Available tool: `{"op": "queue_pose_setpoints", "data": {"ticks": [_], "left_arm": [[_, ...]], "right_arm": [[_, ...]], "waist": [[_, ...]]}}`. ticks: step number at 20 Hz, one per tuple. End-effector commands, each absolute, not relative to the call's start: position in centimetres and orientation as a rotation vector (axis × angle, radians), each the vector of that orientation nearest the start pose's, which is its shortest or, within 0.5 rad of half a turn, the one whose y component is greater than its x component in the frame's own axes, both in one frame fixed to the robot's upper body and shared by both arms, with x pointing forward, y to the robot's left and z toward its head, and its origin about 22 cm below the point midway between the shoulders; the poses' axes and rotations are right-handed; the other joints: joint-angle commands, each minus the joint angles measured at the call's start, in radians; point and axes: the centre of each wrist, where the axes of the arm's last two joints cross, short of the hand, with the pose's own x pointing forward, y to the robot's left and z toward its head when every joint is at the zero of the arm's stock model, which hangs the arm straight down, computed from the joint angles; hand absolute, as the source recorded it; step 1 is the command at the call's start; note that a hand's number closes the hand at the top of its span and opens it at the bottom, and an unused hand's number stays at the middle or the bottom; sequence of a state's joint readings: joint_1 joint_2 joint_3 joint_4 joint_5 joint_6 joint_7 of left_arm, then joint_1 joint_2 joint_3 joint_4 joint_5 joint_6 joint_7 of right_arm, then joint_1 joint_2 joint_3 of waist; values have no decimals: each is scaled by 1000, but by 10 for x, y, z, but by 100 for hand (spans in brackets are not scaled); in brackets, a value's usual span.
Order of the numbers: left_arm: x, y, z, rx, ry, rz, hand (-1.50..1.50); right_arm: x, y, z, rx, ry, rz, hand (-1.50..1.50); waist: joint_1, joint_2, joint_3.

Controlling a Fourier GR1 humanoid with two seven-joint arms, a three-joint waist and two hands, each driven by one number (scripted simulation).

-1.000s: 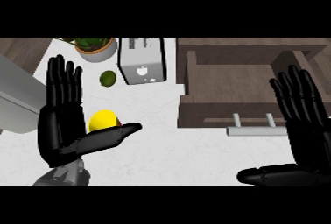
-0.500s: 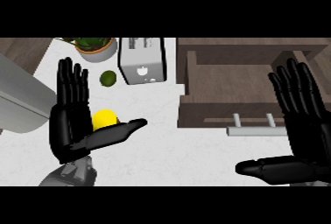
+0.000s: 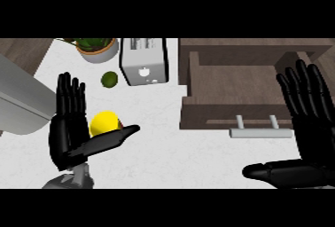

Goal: Pick up the cup, place it into the drawer and close the drawer

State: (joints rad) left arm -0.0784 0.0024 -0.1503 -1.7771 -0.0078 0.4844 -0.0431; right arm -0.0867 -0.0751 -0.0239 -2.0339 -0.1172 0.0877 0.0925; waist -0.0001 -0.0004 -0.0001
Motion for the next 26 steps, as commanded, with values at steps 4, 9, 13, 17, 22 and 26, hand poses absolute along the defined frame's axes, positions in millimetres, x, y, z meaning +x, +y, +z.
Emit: {"op": "queue_pose_setpoints", "data": {"ticks": [4,9,13,17,22,26], "left_arm": [[238,185,34,258,-1792,322,-150],[233,209,12,281,-1778,348,-150],[246,227,-5,310,-1759,344,-150],[240,220,-30,289,-1748,339,-150],[223,229,-61,305,-1701,348,-150],[235,240,-75,298,-1693,375,-150]], "right_arm": [[230,-229,137,97,-2022,107,-150],[235,-233,139,123,-2001,119,-150],[236,-245,134,164,-2006,109,-150],[219,-239,131,133,-2004,115,-150],[233,-242,135,153,-1990,135,-150],[201,-251,136,149,-2022,155,-150]], "waist": [[0,0,0],[1,0,0],[0,0,0],[-1,0,0],[0,0,0],[-7,0,0]]}}
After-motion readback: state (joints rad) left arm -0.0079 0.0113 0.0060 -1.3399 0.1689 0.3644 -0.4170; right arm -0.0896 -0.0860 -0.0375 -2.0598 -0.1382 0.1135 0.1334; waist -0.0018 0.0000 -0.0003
